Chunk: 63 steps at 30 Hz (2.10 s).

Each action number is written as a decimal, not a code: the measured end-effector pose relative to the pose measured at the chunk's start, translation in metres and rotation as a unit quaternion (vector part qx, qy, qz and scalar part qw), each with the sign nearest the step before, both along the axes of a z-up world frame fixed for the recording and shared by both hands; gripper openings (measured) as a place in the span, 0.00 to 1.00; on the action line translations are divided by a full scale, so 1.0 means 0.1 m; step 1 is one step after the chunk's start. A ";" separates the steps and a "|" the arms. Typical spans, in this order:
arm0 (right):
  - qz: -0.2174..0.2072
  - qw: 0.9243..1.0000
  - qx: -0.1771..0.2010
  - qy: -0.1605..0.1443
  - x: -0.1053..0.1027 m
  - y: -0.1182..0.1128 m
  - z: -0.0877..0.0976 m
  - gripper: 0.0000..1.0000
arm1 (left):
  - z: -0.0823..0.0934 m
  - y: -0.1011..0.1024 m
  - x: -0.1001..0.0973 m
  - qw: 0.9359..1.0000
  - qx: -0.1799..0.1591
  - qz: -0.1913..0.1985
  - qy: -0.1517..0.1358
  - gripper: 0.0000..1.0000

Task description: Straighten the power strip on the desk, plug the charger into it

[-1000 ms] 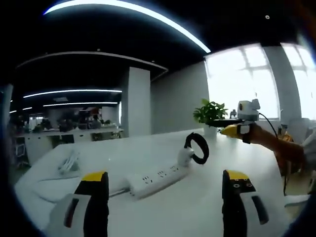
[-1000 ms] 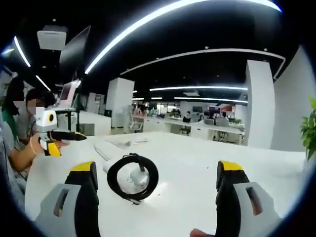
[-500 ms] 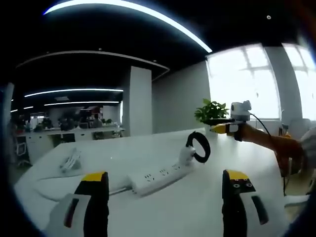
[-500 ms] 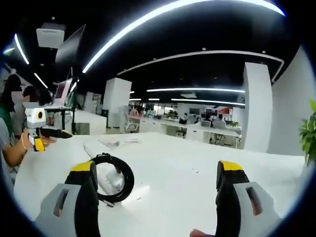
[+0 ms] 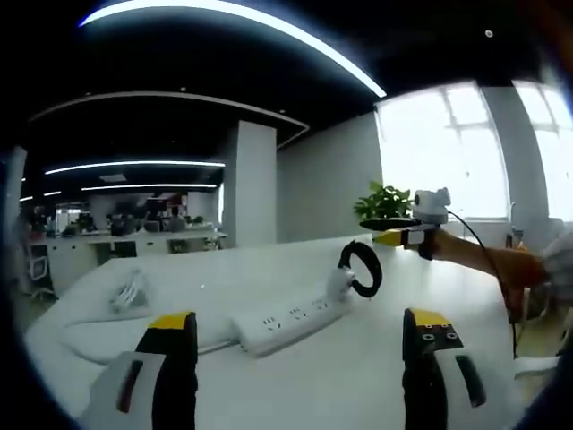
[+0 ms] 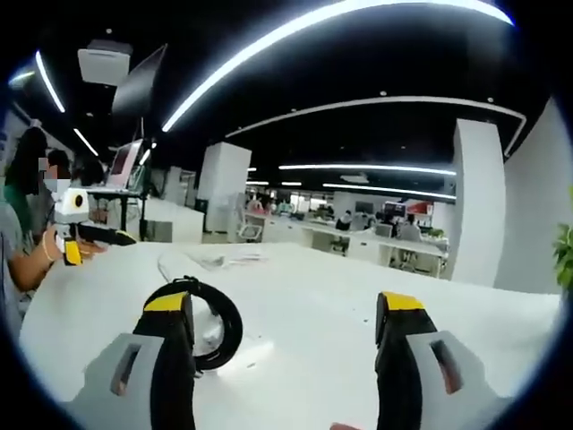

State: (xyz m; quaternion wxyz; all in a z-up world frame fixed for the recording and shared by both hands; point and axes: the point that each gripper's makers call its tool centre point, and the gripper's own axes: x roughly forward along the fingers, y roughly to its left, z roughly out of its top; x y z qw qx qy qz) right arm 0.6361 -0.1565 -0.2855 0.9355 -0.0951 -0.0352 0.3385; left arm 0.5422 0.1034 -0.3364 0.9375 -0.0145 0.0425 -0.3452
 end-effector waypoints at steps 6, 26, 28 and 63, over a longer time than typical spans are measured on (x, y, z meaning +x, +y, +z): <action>0.056 0.998 -0.039 -0.002 -0.06 0.14 -0.03 0.74 | -0.01 -0.01 0.00 1.000 0.000 -0.002 0.001 0.96; 0.171 0.971 -0.164 0.045 -0.05 0.52 -0.25 0.68 | 0.00 0.03 0.00 1.000 -0.009 0.004 0.000 0.97; 0.176 0.964 -0.192 0.050 -0.02 0.54 -0.30 0.67 | 0.01 0.02 0.00 1.000 -0.010 0.003 -0.001 0.97; 0.228 0.897 -0.362 0.113 0.05 0.95 -0.56 0.59 | 0.03 -0.07 0.00 1.000 -0.008 -0.004 0.000 0.97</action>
